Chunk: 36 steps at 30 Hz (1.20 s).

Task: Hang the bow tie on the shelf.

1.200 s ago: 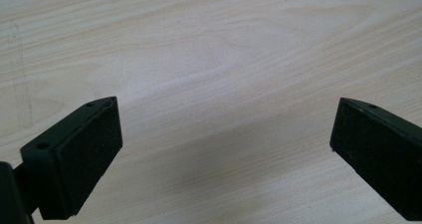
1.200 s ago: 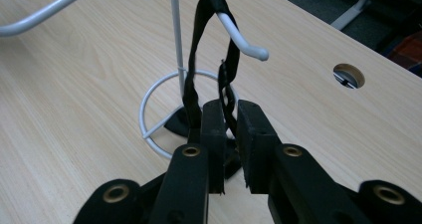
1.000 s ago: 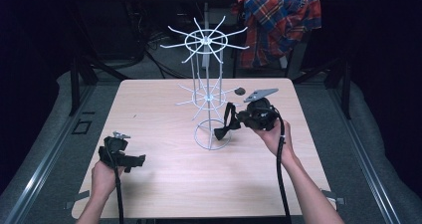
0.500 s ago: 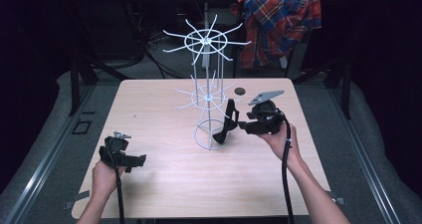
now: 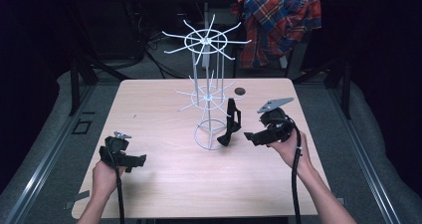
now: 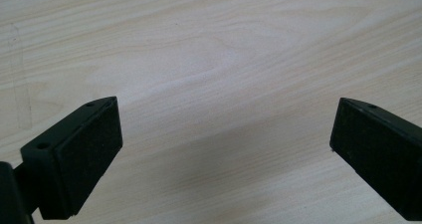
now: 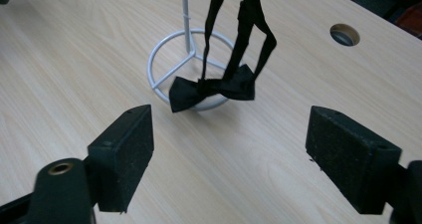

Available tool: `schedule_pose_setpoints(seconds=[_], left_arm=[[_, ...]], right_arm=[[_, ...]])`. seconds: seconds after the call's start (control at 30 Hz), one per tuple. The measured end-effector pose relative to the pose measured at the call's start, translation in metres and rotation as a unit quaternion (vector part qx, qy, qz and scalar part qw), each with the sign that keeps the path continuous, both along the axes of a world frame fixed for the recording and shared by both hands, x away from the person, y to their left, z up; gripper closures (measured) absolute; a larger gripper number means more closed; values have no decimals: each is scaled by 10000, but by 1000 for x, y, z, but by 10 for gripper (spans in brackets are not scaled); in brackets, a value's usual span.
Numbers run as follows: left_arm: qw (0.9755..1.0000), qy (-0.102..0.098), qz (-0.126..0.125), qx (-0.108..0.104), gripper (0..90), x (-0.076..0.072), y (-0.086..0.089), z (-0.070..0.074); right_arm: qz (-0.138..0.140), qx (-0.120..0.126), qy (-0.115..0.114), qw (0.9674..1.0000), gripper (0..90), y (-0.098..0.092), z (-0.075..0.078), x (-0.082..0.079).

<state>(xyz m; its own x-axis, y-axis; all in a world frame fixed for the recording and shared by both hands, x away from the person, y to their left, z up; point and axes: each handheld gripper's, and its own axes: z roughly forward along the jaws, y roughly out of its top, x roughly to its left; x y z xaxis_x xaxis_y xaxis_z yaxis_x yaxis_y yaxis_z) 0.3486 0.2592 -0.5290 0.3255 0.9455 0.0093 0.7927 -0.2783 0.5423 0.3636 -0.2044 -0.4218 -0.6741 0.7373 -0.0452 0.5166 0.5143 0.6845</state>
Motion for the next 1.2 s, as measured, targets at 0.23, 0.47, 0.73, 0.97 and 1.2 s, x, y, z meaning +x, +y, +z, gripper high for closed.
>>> schedule_pose_setpoints(seconds=[0.23, 0.47, 0.73, 0.97, 1.2], left_arm=[[10000, 4, 4, 0, 1, 0, 0, -1], [10000, 27, -13, 7, 1, 0, -1, 0], [10000, 32, -12, 5, 1, 0, -1, 0], [10000, 26, -7, 11, 1, 0, -2, -1], [10000, 27, -7, 21, 1, 0, -3, -1]], right_arm=[[33, -87, 49, 9999, 142, -9, -4, -8], [11, -165, 132, 9998, 100, -22, -10, -18], [-12, -269, 220, 9994, 66, -32, -17, -26], [-84, -289, 322, 9990, 57, -43, -25, -33], [-166, -428, 505, 9977, 52, -56, -42, -41]])
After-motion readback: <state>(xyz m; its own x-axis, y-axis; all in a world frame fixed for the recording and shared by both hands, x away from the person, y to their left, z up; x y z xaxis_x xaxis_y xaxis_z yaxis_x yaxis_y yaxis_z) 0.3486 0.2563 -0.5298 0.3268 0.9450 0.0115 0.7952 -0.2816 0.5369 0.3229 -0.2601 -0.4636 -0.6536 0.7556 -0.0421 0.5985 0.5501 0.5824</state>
